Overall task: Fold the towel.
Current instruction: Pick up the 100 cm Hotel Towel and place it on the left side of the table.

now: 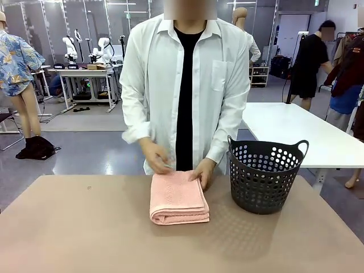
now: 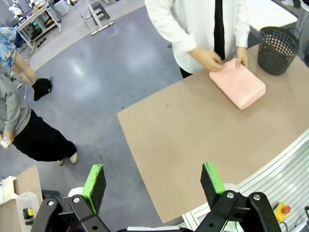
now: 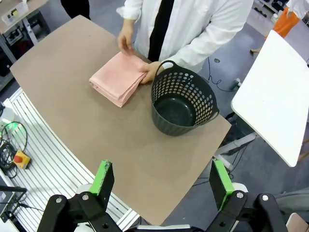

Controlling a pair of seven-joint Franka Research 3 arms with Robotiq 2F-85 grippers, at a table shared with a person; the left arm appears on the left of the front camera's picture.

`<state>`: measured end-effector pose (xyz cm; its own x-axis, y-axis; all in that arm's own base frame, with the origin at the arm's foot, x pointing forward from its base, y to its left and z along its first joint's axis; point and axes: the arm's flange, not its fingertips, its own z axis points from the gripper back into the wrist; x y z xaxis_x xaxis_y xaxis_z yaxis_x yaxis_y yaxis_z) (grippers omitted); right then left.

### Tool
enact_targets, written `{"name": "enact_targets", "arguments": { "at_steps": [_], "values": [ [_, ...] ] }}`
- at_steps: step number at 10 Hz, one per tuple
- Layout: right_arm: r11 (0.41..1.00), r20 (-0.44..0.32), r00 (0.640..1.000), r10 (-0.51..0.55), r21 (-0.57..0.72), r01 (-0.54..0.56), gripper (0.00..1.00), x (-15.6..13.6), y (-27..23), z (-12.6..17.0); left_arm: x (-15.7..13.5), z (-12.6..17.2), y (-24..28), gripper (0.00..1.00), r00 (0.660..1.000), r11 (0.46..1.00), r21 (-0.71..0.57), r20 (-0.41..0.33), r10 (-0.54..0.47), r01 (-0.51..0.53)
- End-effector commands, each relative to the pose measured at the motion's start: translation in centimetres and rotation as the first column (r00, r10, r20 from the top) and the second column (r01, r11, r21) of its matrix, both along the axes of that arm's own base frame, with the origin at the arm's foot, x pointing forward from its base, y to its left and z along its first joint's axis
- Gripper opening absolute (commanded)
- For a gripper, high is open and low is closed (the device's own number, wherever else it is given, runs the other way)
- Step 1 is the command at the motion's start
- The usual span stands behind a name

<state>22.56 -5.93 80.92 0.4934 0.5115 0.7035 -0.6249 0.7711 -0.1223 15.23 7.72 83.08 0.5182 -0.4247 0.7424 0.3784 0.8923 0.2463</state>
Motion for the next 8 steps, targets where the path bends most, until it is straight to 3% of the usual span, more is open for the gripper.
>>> {"name": "enact_targets", "arguments": {
  "at_steps": [1,8],
  "values": [
    [1.0,-0.004,1.0,-0.025,0.014,0.025,1.0,0.17,0.05,0.29,0.05,0.1,0.01,1.0,1.0,1.0,0.004,-0.006,0.008,-0.008],
    [1.0,-0.004,1.0,-0.025,0.014,0.025,1.0,0.17,0.05,0.29,0.05,0.1,0.01,1.0,1.0,1.0,0.004,-0.006,0.008,-0.008]
  ]
}}
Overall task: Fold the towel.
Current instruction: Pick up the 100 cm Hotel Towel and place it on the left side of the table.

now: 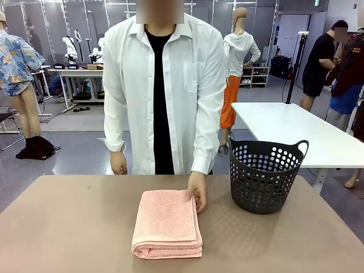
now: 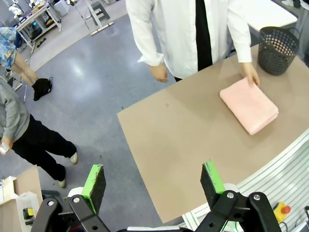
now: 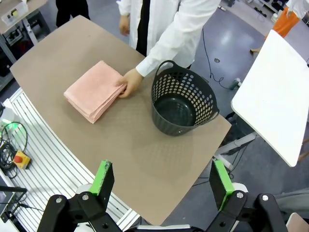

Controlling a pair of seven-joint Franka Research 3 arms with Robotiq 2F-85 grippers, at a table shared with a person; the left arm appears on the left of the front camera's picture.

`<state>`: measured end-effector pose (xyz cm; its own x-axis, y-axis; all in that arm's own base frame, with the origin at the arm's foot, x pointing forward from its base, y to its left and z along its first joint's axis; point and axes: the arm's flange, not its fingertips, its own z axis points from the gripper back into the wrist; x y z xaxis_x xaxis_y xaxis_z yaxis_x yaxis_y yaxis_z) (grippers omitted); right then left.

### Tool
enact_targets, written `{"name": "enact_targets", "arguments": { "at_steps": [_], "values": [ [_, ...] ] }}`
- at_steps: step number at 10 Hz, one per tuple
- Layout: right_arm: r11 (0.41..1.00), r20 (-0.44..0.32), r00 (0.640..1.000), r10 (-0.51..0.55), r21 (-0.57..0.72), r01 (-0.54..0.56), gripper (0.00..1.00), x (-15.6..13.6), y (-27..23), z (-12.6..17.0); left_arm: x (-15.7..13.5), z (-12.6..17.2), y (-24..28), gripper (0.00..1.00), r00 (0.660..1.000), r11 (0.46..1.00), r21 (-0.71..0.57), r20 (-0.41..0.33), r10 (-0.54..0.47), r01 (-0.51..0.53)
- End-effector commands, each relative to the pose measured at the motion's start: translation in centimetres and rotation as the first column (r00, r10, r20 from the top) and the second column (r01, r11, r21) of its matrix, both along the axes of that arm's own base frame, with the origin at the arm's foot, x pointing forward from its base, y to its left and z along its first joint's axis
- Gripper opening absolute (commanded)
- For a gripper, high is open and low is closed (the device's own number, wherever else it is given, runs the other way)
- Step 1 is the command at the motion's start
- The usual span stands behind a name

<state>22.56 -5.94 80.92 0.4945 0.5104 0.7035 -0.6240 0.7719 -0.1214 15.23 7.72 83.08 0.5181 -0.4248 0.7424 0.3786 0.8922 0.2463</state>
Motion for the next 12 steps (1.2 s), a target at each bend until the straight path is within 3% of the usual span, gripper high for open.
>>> {"name": "enact_targets", "arguments": {
  "at_steps": [1,4,6,8,11,12],
  "values": [
    [1.0,-0.003,1.0,-0.024,0.013,0.024,1.0,0.2,0.0,0.3,0.0,0.1,0.0,1.0,1.0,1.0,0.004,-0.006,0.008,-0.008],
    [1.0,-0.003,1.0,-0.024,0.013,0.024,1.0,0.2,0.0,0.3,0.0,0.0,0.0,1.0,1.0,1.0,0.0,0.0,0.0,0.0],
    [1.0,-0.003,1.0,-0.024,0.013,0.024,1.0,0.2,0.0,0.3,3.5,-2.7,-0.2,1.0,0.993,0.995,-0.1,-0.109,-0.042,0.032],
    [1.0,-0.003,1.0,-0.024,0.013,0.024,1.0,0.2,0.0,0.3,7.5,-7.9,-2.6,1.0,0.986,0.973,-0.226,-0.145,-0.085,0.05],
    [1.0,-0.003,1.0,-0.024,0.013,0.024,1.0,0.2,0.0,0.3,13.2,-17.7,-6.2,1.0,0.952,0.944,-0.33,-0.294,-0.087,-0.015],
    [1.0,-0.003,1.0,-0.024,0.013,0.024,1.0,0.2,0.0,0.3,14.1,-19.7,-7.1,1.0,0.945,0.935,-0.353,-0.315,-0.088,-0.03]
  ]
}}
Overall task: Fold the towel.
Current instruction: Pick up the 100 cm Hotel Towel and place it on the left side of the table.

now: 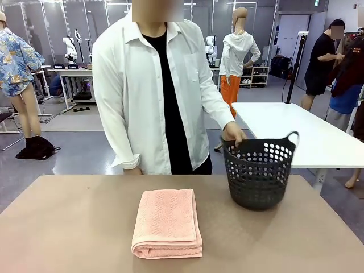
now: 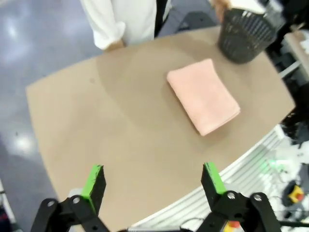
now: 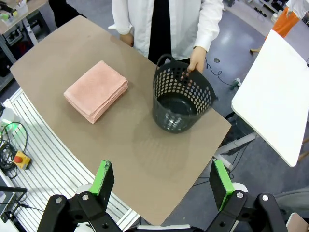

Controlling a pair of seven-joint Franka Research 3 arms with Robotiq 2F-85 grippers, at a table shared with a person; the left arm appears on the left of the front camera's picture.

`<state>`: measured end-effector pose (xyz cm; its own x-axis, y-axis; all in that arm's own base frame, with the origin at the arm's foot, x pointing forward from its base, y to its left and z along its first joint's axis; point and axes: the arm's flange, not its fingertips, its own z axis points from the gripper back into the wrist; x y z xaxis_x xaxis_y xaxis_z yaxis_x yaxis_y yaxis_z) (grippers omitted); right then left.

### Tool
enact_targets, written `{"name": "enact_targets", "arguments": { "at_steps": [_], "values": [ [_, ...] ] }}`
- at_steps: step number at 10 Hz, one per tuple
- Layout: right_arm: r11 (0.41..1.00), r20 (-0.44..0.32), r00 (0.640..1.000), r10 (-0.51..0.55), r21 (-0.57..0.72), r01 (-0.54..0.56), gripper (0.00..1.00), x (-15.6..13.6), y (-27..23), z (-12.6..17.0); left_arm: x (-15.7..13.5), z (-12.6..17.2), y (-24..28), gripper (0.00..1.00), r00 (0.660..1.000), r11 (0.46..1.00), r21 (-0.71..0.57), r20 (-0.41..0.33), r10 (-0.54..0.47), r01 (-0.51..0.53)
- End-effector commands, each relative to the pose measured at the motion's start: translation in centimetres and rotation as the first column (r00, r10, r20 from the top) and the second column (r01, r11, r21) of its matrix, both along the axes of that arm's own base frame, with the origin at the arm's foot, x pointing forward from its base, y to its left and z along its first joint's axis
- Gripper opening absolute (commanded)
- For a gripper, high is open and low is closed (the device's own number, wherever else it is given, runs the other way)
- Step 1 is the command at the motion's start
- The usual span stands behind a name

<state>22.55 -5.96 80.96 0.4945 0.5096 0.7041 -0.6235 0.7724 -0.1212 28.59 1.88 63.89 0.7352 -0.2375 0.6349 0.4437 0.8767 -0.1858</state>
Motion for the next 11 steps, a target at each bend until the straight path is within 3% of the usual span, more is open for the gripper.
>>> {"name": "enact_targets", "arguments": {
  "at_steps": [1,3,4,6,11],
  "values": [
    [1.0,-0.004,1.0,-0.023,0.012,0.023,1.0,0.2,0.1,0.2,2.0,-3.2,-3.0,1.0,0.999,0.996,-0.082,-0.022,0.023,-0.025],
    [1.0,-0.004,1.0,-0.023,0.012,0.023,1.0,0.2,0.1,0.2,4.8,-8.6,-6.3,1.0,0.994,0.991,-0.134,-0.113,0.004,-0.019],
    [1.0,-0.004,1.0,-0.023,0.012,0.023,1.0,0.2,0.1,0.2,6.2,-11.6,-8.1,1.0,0.974,0.985,-0.171,-0.224,-0.018,-0.021],
    [1.0,-0.004,1.0,-0.023,0.012,0.023,1.0,0.2,0.1,0.2,7.9,-15.1,-10.7,1.0,0.938,0.958,-0.284,-0.341,-0.069,-0.032],
    [1.0,-0.004,1.0,-0.023,0.012,0.023,1.0,0.2,0.1,0.2,12.0,-24.1,-14.4,1.0,0.886,0.911,-0.353,-0.463,0.027,-0.212]
  ]
}}
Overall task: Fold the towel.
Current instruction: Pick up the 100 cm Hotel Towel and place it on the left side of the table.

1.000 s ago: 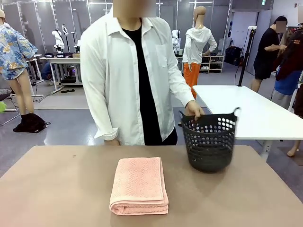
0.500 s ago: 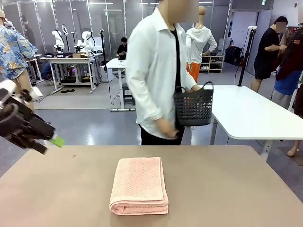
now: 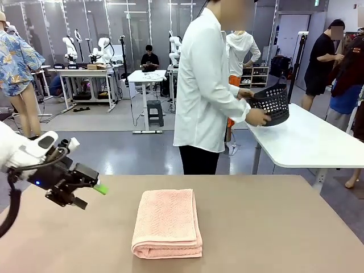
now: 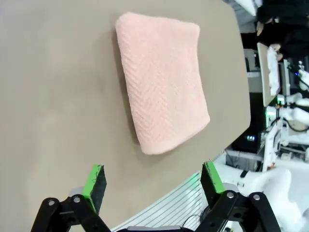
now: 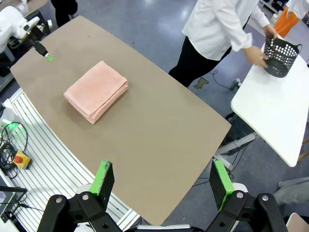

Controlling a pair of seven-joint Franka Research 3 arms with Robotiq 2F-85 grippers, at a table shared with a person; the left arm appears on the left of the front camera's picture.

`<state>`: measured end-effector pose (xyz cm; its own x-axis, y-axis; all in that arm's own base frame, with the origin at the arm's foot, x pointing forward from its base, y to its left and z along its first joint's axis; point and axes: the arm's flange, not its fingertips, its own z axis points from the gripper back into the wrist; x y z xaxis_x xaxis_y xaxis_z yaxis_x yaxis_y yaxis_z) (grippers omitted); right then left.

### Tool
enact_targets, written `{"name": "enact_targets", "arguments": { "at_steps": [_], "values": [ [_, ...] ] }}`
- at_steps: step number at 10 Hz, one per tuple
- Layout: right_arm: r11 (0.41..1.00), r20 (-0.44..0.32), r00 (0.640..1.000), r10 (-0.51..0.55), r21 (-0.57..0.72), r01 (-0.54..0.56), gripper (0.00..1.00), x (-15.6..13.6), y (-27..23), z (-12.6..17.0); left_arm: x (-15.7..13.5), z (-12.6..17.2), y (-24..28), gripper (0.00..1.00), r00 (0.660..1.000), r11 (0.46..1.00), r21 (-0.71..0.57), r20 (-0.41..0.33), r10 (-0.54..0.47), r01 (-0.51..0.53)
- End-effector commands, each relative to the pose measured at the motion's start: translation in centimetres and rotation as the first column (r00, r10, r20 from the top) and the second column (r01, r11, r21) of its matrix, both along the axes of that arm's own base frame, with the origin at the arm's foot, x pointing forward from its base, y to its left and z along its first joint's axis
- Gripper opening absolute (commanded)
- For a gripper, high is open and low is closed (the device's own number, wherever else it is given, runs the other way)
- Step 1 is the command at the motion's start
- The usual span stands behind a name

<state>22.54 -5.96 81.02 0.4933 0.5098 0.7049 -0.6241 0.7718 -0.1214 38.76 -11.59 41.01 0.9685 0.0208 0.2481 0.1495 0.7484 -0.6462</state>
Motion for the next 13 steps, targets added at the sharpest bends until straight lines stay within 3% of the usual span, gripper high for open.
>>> {"name": "enact_targets", "arguments": {
  "at_steps": [1,3,6,13],
  "values": [
    [1.0,-0.005,1.0,-0.024,0.012,0.024,1.0,0.2,0.1,0.2,2.5,-2.7,-1.5,1.0,0.998,0.997,-0.045,-0.006,0.055,-0.055],
    [1.0,-0.005,1.0,-0.024,0.012,0.024,1.0,0.2,0.1,0.2,3.4,-5.7,-2.7,1.0,0.996,0.993,-0.095,-0.064,0.062,-0.068],
    [1.0,-0.005,1.0,-0.024,0.012,0.024,1.0,0.2,0.1,0.2,4.2,-8.5,-4.5,1.0,0.998,0.98,-0.199,-0.064,0.014,-0.026],
    [1.0,-0.005,1.0,-0.024,0.012,0.024,1.0,0.2,0.1,0.2,6.0,-14.0,-7.1,1.0,0.997,0.955,-0.295,-0.082,-0.001,-0.023]
  ]
}}
